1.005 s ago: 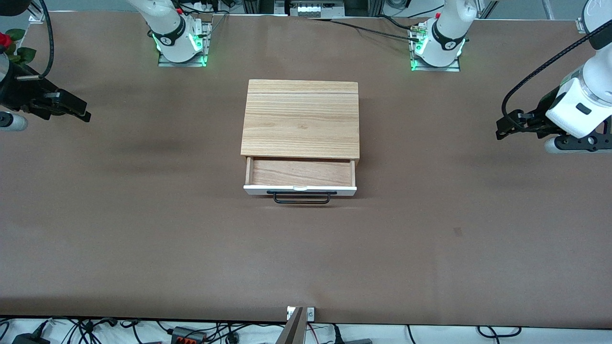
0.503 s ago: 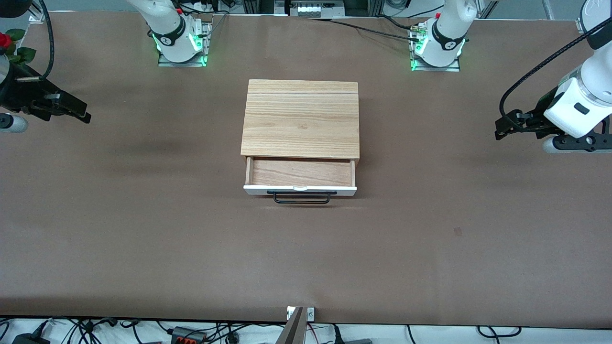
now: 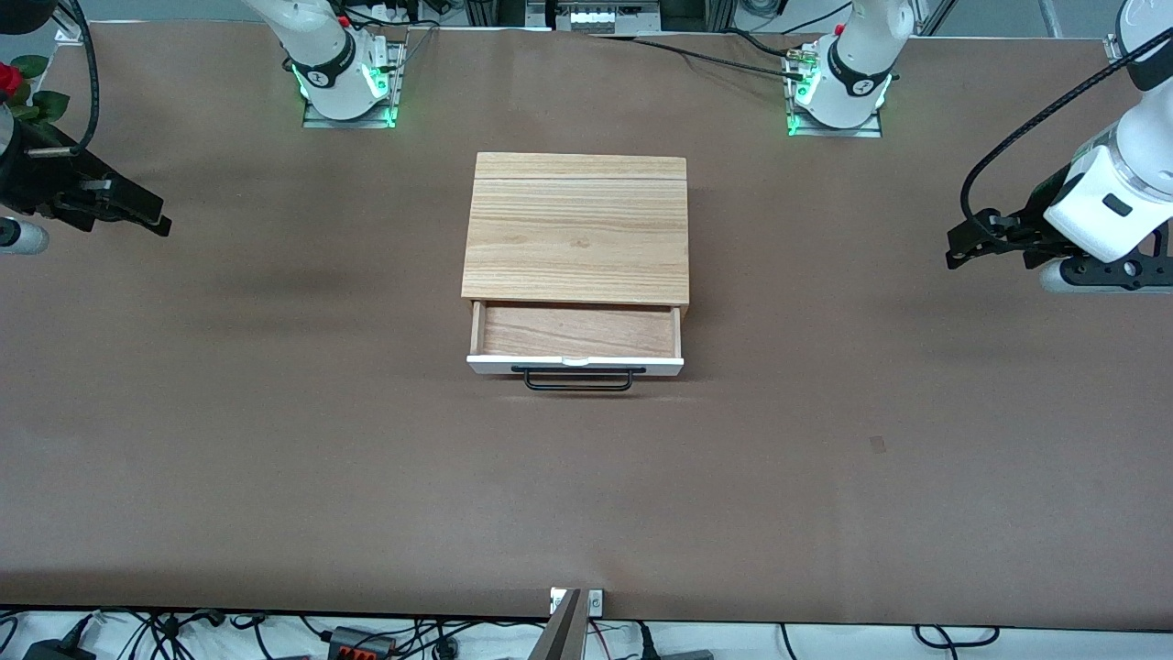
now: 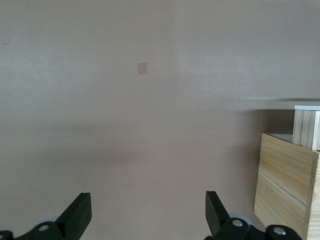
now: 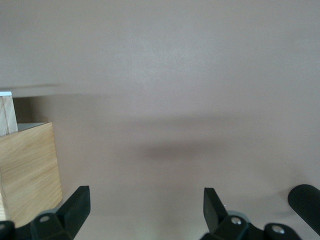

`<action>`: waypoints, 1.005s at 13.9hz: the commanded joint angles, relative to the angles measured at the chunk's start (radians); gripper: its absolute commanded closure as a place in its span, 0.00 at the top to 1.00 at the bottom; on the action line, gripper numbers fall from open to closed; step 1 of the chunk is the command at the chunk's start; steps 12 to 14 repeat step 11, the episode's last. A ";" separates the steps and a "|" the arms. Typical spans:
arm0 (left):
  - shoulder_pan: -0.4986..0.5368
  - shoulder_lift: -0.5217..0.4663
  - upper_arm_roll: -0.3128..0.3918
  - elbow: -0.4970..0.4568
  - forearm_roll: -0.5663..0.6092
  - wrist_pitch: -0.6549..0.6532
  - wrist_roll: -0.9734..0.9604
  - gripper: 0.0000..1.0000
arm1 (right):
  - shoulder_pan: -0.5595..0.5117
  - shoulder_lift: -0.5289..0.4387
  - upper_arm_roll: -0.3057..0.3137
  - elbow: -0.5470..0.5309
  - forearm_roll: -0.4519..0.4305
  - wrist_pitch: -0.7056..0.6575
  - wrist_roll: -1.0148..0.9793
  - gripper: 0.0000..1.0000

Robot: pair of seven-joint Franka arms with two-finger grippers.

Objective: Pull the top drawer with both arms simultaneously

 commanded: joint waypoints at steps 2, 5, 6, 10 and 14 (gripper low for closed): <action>0.012 -0.008 -0.017 -0.014 0.027 0.010 0.012 1.00 | 0.005 -0.001 -0.006 0.016 0.005 -0.018 0.003 1.00; 0.017 0.012 -0.028 -0.009 0.027 0.009 0.014 1.00 | 0.005 -0.001 -0.006 0.016 0.005 -0.018 0.003 1.00; 0.017 0.012 -0.025 -0.009 0.027 0.009 0.014 1.00 | 0.008 -0.001 -0.006 0.016 0.005 -0.018 0.003 1.00; 0.017 0.012 -0.024 -0.010 0.027 0.007 0.012 1.00 | 0.011 -0.001 -0.006 0.017 0.005 -0.018 0.003 1.00; 0.019 0.010 -0.024 -0.010 0.027 0.007 0.011 1.00 | 0.011 -0.001 -0.006 0.017 0.005 -0.018 0.003 1.00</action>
